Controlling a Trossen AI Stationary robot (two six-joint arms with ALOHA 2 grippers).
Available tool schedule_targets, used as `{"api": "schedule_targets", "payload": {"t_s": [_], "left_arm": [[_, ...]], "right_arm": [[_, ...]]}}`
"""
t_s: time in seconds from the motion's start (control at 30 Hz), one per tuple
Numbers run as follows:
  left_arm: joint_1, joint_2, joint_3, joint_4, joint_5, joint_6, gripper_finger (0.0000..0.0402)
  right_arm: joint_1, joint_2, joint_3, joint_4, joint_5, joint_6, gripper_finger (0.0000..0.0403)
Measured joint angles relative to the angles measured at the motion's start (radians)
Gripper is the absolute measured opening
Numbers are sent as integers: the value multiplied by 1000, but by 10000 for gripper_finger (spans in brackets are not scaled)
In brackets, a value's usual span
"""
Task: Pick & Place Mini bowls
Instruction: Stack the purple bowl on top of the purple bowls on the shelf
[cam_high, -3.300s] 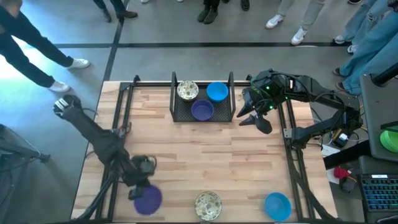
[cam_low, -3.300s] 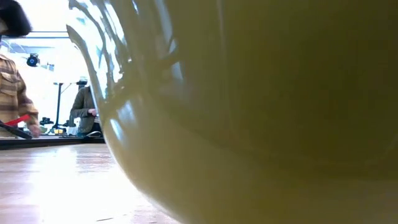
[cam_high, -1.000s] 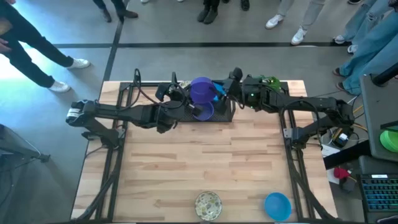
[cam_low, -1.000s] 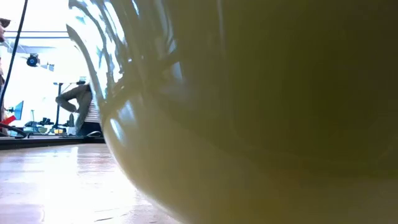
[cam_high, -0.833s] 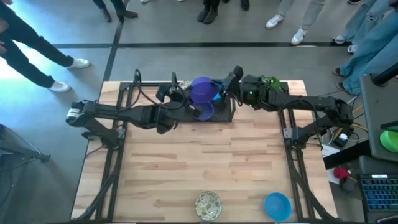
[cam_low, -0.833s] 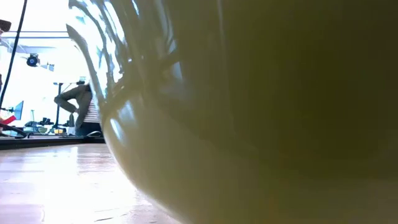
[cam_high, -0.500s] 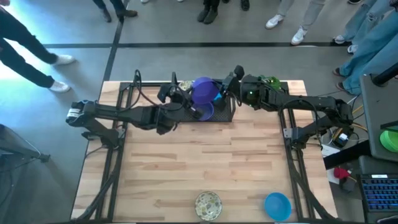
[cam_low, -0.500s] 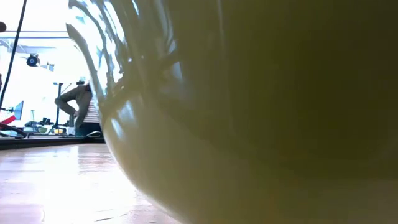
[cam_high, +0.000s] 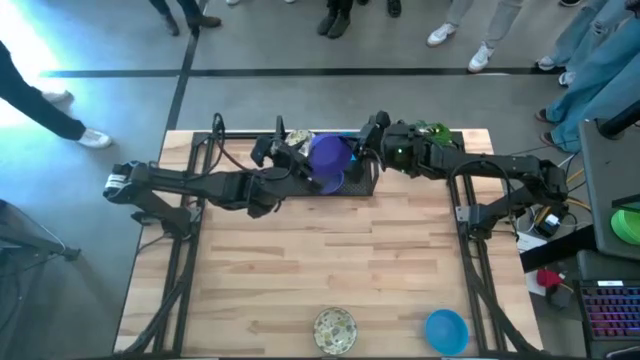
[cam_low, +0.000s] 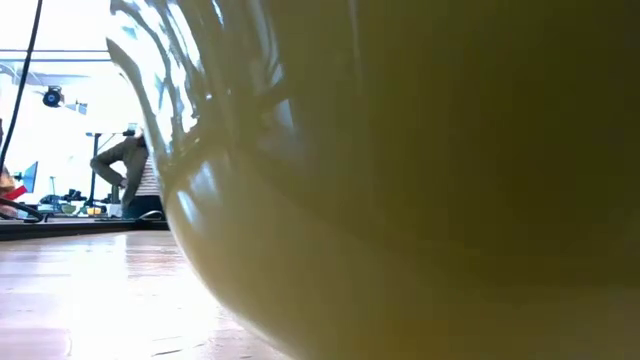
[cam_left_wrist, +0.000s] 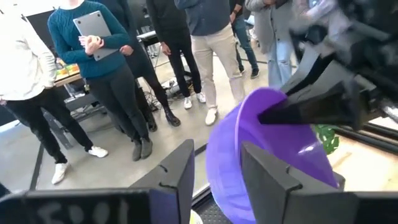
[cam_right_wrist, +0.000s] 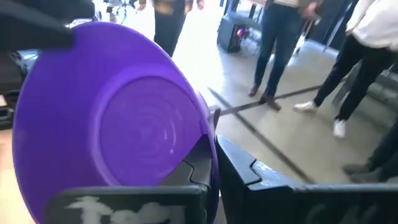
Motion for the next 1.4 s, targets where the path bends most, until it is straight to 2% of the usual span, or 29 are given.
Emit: {"api": "schedule_targets", "payload": {"t_s": [0.13, 0.27, 0.43, 0.57, 0.73, 1.17, 1.4], "left_arm": [[-15, -38, 1, -11, -40, 3, 126], [-27, -66, 1, -55, -37, 2, 126], [-28, -98, 0, -95, -32, -2, 126], [-28, -99, 0, -105, -26, -3, 126], [-28, -101, 0, -116, -25, -4, 126], [-28, -101, 0, -123, -22, -6, 126], [-28, -101, 0, -125, -22, -7, 126]], "right_arm": [[-47, 1, -1, -49, -57, 44, 10], [-86, 0, -1, -86, -86, 72, 10], [-149, 9, -1, -98, -235, 109, 10], [-187, 72, 0, -113, -313, 154, 10], [-186, 179, 31, -144, -331, 149, 10], [-189, 489, 361, -516, -335, 3, 10], [-189, 592, 451, -621, -335, -36, 11]]}}
